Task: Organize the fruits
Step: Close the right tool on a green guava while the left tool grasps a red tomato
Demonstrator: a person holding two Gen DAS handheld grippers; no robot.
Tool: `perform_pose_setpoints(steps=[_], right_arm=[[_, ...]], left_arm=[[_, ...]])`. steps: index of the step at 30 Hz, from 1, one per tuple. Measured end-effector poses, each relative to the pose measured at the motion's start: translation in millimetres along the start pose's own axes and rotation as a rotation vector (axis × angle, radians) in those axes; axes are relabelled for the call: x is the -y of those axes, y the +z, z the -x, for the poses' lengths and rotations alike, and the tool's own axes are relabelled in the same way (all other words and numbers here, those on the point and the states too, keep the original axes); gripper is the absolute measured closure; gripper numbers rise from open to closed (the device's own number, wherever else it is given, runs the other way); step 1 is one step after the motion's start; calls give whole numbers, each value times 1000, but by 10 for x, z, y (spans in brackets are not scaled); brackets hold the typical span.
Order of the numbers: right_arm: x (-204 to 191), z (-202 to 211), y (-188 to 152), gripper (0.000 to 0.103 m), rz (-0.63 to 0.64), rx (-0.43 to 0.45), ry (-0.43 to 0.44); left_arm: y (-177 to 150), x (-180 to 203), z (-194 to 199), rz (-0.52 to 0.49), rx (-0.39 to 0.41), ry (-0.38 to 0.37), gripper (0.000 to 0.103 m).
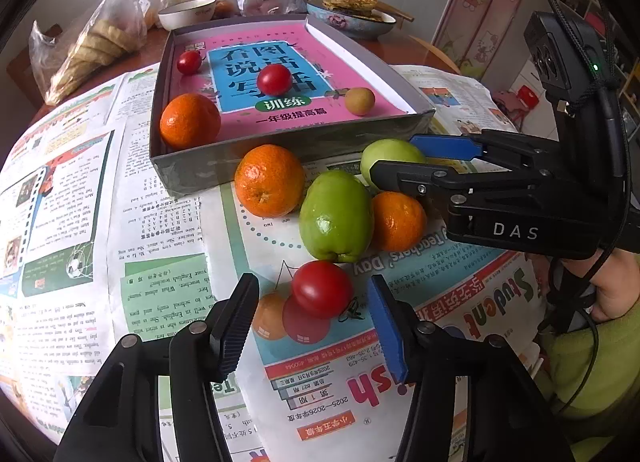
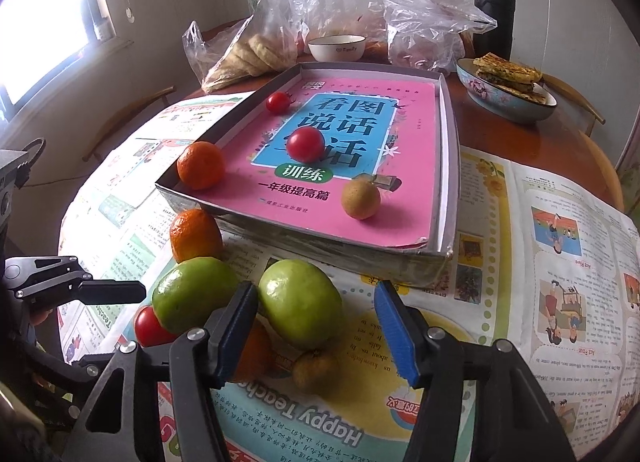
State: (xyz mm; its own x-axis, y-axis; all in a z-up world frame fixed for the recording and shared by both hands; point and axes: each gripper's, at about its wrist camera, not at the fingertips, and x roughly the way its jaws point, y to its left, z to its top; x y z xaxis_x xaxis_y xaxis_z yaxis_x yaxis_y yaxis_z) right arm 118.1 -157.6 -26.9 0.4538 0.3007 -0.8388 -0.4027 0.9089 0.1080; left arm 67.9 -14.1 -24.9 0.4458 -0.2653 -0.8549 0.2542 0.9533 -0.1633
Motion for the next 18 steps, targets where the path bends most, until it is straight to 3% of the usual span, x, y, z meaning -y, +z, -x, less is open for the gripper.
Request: perform_pose_setpoints(steps=[8, 18], right_arm=[[-48, -99, 28, 58, 37, -25, 14], [-45, -108, 28, 63, 49, -19, 43]], left_arm=[[8, 0, -33, -2, -5, -4, 50], [25, -2, -89, 2, -9, -10, 53]])
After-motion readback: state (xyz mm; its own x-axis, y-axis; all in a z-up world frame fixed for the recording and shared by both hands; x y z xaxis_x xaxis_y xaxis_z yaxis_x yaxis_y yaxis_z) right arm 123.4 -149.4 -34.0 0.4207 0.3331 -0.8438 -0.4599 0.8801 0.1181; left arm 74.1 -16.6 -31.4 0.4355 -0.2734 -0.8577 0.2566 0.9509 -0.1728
